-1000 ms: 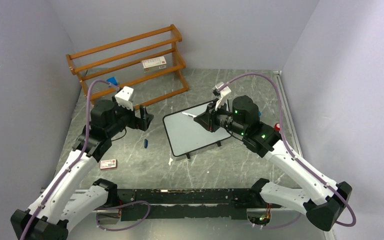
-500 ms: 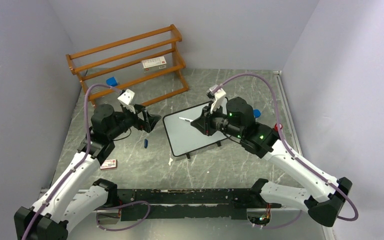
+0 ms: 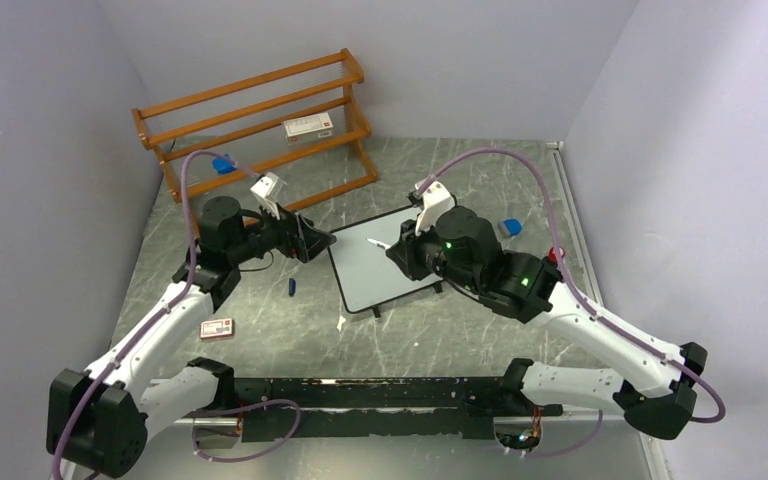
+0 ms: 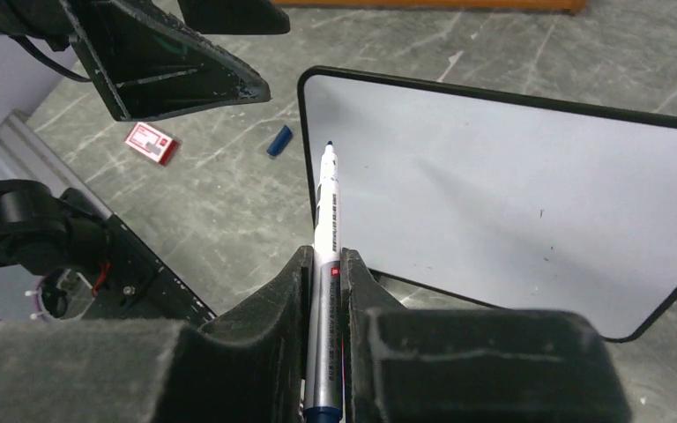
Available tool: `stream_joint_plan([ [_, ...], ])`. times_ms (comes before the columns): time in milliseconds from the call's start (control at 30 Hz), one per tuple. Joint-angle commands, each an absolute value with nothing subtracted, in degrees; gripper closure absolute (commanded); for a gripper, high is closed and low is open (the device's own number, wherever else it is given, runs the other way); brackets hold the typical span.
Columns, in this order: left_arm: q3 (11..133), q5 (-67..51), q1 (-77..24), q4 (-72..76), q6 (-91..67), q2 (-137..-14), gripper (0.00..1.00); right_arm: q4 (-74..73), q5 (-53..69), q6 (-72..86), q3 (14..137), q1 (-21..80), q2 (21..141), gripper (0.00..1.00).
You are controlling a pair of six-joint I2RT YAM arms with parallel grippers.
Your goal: Write a sentence on the whiteboard
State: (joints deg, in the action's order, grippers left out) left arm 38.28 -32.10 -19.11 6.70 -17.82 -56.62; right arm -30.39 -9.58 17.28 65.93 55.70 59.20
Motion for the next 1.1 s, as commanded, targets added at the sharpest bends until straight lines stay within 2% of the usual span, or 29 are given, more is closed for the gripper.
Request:
stream_joint_plan([
  [0, 39.2, -40.9, -17.4, 12.0, -21.4, -61.1, 0.13, -31.0, -18.0, 18.9, 65.3, 58.4, 59.4, 1.0],
  [200, 41.6, -47.7, -16.9, 12.8, -21.4, -67.2, 0.16, -27.9, -19.3, 18.1, 64.0, 60.7, 60.7, 1.0],
  [400, 41.3, -48.2, -16.8, 11.9, -19.3, -68.3, 0.21, -26.1, -18.1, 18.7, 63.0, 61.2, 62.0, 1.0],
  [633, 40.3, -52.6, -15.4, 19.1, -24.4, -71.3, 0.31, -24.5, -18.1, 17.6, 61.8, 61.5, 61.7, 1.0],
  [900, 41.4, -55.0, -15.3, 22.0, -25.8, -76.3, 0.38, -23.1, -18.3, 17.0, 60.7, 61.6, 61.5, 1.0],
  [1067, 41.6, -56.5, -15.2, 23.3, -24.9, -77.8, 0.5, -21.7, -18.0, 17.0, 60.2, 61.7, 61.5, 1.0],
])
